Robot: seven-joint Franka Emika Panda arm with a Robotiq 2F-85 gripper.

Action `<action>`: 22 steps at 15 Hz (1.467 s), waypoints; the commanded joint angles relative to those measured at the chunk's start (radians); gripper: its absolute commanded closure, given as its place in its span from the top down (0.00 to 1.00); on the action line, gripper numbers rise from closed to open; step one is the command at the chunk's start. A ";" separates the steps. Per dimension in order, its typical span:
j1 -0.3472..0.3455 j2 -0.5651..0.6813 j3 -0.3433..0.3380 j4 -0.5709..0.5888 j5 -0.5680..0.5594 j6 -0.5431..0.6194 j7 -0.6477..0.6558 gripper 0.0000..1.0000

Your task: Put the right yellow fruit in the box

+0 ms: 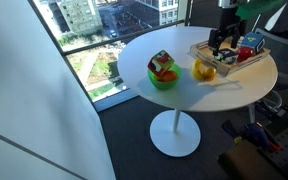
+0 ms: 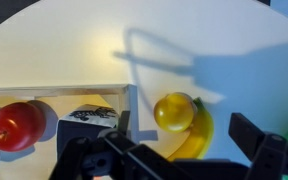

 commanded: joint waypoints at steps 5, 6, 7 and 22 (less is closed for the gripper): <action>0.001 0.081 -0.027 -0.004 -0.009 0.122 -0.030 1.00; 0.002 0.090 -0.029 -0.004 -0.010 0.135 -0.031 1.00; 0.003 0.100 -0.029 -0.004 -0.013 0.146 -0.029 1.00; 0.011 0.195 -0.034 -0.010 -0.021 0.247 -0.048 1.00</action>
